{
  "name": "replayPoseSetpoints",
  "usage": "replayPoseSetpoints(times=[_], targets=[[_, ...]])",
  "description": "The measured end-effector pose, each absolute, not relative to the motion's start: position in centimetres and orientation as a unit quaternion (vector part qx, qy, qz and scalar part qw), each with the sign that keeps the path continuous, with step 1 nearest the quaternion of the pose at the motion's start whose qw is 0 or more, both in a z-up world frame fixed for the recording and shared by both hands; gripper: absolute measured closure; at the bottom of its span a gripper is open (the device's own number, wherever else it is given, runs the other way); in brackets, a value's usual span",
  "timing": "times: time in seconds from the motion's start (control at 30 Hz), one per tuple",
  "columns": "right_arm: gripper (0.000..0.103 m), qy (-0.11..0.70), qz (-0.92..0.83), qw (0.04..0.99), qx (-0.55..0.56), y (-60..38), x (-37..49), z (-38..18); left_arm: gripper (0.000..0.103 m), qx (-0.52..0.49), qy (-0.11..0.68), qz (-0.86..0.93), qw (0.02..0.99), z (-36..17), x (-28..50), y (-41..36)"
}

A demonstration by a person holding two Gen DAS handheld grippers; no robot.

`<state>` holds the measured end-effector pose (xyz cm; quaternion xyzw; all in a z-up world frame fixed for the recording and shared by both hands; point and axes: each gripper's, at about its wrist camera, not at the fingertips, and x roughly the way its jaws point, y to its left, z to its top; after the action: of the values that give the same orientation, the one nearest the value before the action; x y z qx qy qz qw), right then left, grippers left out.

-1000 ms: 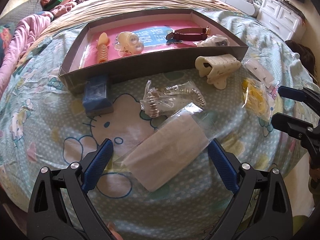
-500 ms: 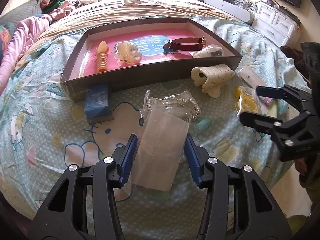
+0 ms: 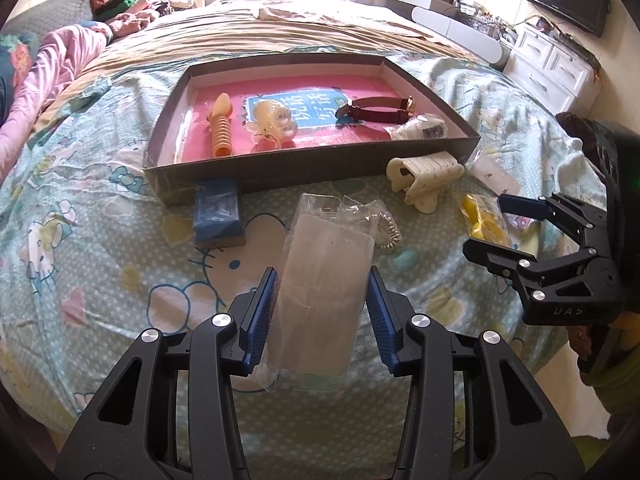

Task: Organize jewelry
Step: 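Grasp the clear plastic sleeve with the left tool while the right tool grasps the yellow bangle bag, then lift both held items and carry them toward the pink tray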

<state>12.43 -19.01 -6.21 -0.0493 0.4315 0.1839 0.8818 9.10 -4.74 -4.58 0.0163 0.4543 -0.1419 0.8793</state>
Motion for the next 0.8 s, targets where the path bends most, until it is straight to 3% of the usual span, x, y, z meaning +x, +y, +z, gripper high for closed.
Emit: replayPoseSetpoints(times=[0.8], targets=[[0.019, 0.373, 0.204, 0.905, -0.026, -18.7, 11.9, -0.2, 0.069, -0.036, 0.417, -0.085, 0.904, -0.6, 10.4, 0.4]])
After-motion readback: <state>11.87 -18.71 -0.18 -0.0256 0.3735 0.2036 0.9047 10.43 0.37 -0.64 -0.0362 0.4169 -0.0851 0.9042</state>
